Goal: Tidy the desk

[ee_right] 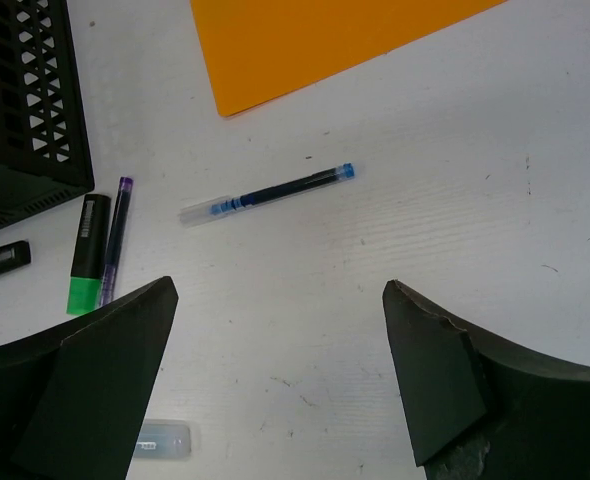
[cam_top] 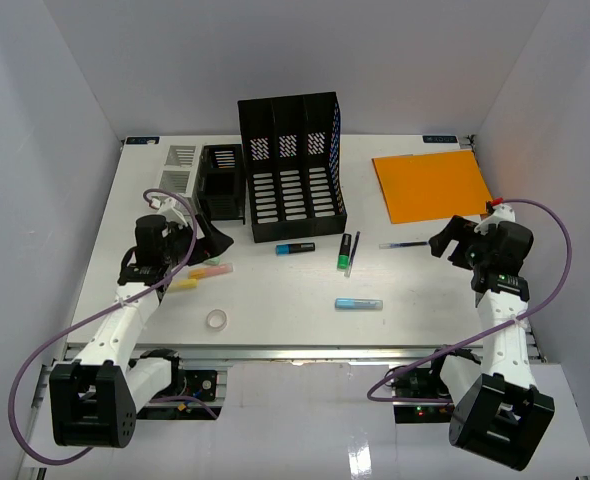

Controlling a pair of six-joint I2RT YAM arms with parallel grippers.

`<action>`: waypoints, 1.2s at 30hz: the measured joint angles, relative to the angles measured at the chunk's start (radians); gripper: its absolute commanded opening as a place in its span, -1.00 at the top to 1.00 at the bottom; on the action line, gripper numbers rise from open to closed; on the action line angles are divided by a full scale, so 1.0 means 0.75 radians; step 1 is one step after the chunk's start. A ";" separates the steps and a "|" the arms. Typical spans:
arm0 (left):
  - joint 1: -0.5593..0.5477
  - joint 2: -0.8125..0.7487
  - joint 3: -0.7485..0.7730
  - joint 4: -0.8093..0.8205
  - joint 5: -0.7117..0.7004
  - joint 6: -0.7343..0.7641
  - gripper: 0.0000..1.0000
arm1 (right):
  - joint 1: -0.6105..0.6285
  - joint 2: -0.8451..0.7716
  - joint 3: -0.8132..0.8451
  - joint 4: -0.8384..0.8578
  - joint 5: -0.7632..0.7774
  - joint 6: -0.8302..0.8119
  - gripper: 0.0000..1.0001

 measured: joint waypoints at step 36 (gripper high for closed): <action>0.101 0.692 0.409 -0.398 -0.802 -0.573 -0.35 | 0.000 -0.095 -0.104 -0.121 -0.923 -0.743 -0.80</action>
